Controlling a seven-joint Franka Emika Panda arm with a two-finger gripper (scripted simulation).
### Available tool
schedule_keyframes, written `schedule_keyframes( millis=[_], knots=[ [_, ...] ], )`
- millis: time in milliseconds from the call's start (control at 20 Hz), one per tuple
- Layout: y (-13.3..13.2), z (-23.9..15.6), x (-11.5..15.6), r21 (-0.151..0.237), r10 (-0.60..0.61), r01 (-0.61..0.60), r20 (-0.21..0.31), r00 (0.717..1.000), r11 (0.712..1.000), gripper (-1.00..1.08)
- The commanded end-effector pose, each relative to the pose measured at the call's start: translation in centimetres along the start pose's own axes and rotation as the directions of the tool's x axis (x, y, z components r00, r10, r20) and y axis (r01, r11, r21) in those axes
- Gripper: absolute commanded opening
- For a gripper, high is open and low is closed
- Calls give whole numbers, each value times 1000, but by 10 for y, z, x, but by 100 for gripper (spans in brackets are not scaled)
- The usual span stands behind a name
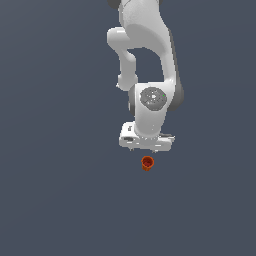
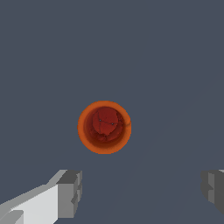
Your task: Pick up the object and move it to a goal position.
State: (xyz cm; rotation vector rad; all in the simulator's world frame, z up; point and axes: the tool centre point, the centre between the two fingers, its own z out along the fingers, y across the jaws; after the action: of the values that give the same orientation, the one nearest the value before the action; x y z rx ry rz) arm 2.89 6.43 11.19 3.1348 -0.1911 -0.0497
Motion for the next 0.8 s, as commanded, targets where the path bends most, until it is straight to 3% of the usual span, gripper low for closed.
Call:
schedule_keyframes(
  millis=[0,750],
  knots=[
    [-9,7,10,1,36,-36,-10,999,999,100],
    [-27,24,28,6,108,-107,-30,994,994,100]
  ],
)
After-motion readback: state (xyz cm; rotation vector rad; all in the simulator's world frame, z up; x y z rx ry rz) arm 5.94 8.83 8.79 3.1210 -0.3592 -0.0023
